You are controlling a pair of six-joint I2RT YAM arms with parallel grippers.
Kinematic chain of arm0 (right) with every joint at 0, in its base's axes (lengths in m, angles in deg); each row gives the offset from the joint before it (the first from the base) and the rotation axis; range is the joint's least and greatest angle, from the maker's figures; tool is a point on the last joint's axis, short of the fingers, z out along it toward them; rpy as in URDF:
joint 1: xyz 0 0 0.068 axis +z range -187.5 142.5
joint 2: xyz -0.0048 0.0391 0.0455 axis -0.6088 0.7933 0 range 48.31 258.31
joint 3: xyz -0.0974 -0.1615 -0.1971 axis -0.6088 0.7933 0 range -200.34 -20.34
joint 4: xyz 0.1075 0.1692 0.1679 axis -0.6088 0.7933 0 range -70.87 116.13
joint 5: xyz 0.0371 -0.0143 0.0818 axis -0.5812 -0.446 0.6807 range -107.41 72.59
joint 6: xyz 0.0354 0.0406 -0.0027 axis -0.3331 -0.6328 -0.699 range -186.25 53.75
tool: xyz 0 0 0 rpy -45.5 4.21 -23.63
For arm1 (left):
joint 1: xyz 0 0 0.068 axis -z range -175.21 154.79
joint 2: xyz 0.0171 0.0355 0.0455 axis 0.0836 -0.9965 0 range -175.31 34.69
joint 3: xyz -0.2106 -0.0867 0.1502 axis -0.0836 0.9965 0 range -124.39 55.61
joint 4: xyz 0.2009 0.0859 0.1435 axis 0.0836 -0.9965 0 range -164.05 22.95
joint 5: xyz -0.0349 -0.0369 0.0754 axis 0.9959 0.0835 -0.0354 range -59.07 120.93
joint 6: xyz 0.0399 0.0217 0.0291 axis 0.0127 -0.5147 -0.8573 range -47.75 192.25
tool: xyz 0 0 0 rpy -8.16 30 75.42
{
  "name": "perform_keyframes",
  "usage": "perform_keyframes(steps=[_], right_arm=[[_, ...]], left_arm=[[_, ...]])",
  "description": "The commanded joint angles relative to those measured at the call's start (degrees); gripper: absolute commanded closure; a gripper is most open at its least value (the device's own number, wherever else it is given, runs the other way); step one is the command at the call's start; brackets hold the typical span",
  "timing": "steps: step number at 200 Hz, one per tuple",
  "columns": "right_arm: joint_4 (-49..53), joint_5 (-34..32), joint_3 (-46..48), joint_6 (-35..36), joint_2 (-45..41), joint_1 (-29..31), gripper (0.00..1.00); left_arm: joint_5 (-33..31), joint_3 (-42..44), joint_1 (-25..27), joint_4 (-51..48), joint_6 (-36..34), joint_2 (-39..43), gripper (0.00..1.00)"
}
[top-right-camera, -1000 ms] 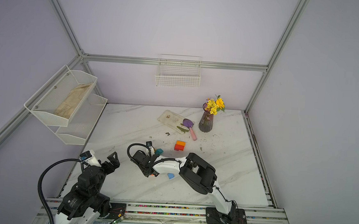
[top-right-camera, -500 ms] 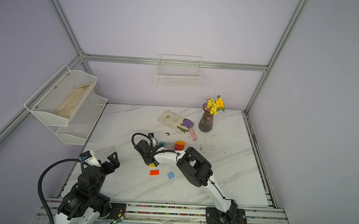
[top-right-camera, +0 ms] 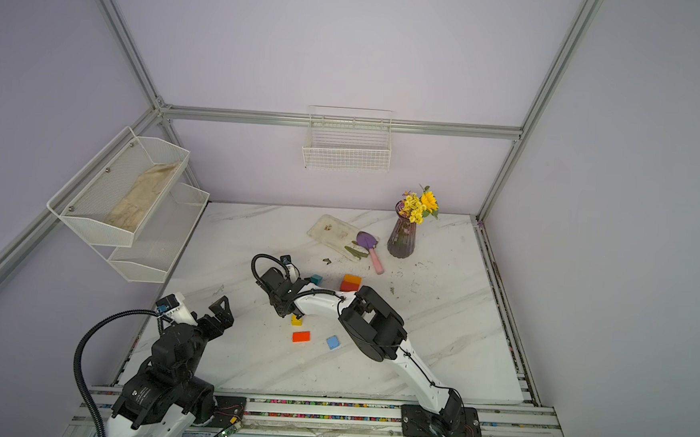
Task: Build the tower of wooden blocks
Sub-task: 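Move the open right gripper over the yellow block with red stripes, then lower the right gripper onto the striped yellow block and close it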
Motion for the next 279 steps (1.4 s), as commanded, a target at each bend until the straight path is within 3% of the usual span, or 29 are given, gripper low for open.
perform_keyframes(steps=[1, 28, 86, 157, 202, 279], right_arm=[[3.7, 0.1, -0.2, 2.8, 2.2, -0.2, 0.03], [3.3, -0.5, -1.1, 5.6, 3.0, -1.1, 0.03], [1.8, 7.1, -2.5, 11.2, 4.6, -2.6, 0.04], [-1.8, 11.8, 6.8, 11.3, -2.7, -1.5, 0.23], [2.3, 7.4, 6.0, 9.8, -2.4, 0.0, 0.25], [2.6, 7.0, 8.9, 8.4, -4.0, 0.9, 0.24]], left_arm=[[0.4, 0.7, 0.2, 1.9, -1.0, -0.1, 0.00], [0.4, 0.7, 0.2, 1.9, -1.0, -0.2, 0.00], [0.5, 0.7, 0.2, 2.2, -1.0, -0.5, 0.00], [0.5, 0.8, 0.2, 2.2, -1.1, -0.7, 0.00], [0.6, 0.8, 0.2, 2.2, -1.1, -0.7, 0.00], [0.5, 0.8, 0.2, 2.2, -1.0, -0.7, 0.00]])
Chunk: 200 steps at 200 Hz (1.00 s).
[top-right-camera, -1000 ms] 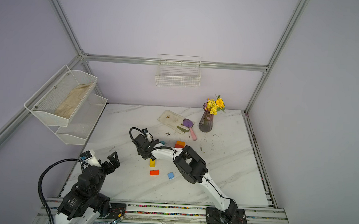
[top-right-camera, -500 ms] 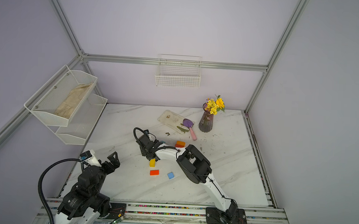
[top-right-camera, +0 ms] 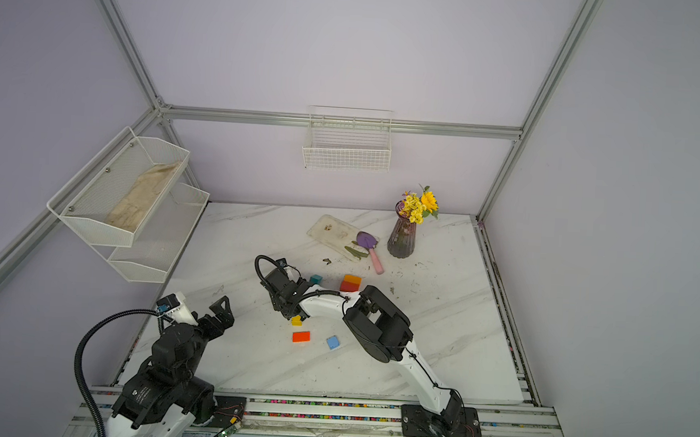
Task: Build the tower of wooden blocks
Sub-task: 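Lower the right gripper onto the striped yellow block and close it, then lift the striped yellow block and carry it to the orange-topped stack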
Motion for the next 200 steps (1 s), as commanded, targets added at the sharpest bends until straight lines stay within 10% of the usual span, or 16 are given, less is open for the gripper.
perform_keyframes(steps=[1, 98, 200], right_arm=[[7.1, -0.1, 2.3, -0.4, -0.1, 0.8, 0.25], [10.0, -2.3, 2.1, -4.9, -2.2, 0.8, 0.47], [11.7, -13.4, 13.0, -18.1, -23.5, -1.1, 0.68]], left_arm=[[0.1, 0.8, 0.2, 2.0, -1.0, -0.5, 0.00], [7.5, 0.0, 0.2, 1.2, -2.4, -0.6, 0.00], [12.5, 0.6, 0.2, 3.9, -1.8, -6.4, 0.00]])
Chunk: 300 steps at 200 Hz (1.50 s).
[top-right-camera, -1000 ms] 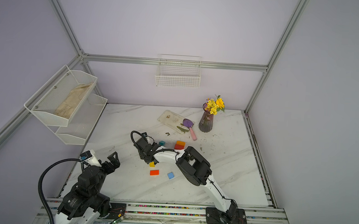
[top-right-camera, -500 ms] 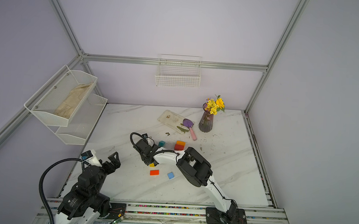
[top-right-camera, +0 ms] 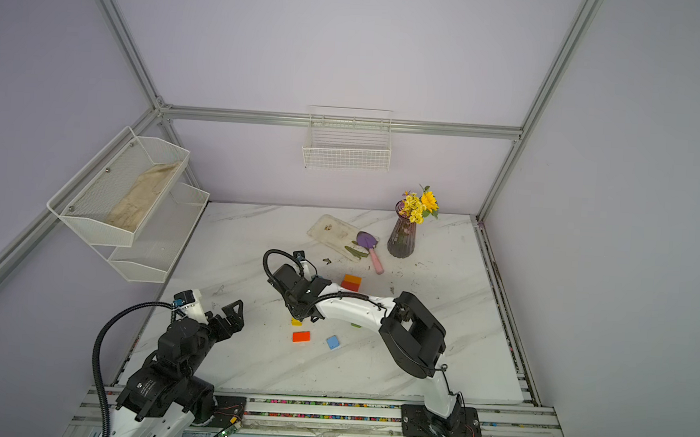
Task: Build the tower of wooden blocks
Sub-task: 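Lift the striped yellow block and carry it to the orange-topped stack, then lower the striped yellow block onto the orange block with the right gripper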
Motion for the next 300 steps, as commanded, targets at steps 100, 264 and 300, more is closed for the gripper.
perform_keyframes(steps=[100, 264, 300], right_arm=[[14.2, -10.3, 7.5, -19.2, -3.8, -11.8, 0.83], [11.1, -3.1, 0.4, -19.0, 6.1, -15.7, 0.85], [11.1, -2.8, 0.7, -19.4, 6.3, -16.0, 0.84]], left_arm=[[2.1, 1.4, 0.2, 2.7, -0.9, 1.9, 0.00], [1.5, 1.2, 0.2, 2.7, -0.7, 1.2, 0.00], [1.5, 1.3, 0.2, 2.7, -0.7, 1.3, 0.00]])
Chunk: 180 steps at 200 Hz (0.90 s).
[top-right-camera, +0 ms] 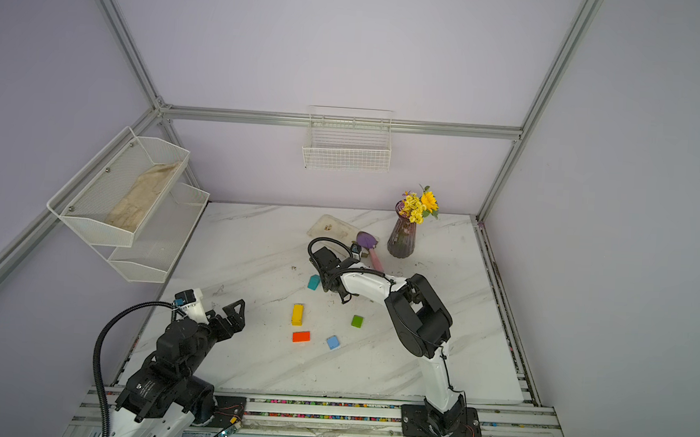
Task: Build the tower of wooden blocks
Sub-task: 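Lower the striped yellow block onto the orange block with the right gripper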
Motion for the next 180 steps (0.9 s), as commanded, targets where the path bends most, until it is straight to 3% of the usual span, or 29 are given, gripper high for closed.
perform_keyframes(steps=[1, 31, 75, 180], right_arm=[[0.5, -0.1, -0.8, -0.8, 0.8, -0.5, 0.84], [0.0, 0.2, -0.1, -1.0, 0.3, -0.6, 0.81], [-0.7, 1.7, 0.4, -0.7, 0.1, -0.5, 0.66], [-0.1, 0.9, 2.4, -1.4, -1.7, -0.5, 0.60]], left_arm=[[-0.2, 1.3, 0.2, 2.0, -0.7, -0.2, 0.00], [-0.2, 1.3, 0.2, 2.0, -0.7, -0.2, 0.00], [-0.2, 1.3, 0.2, 2.0, -0.7, -0.2, 0.00], [-0.1, 1.3, 0.2, 2.0, -0.7, -0.2, 0.00]])
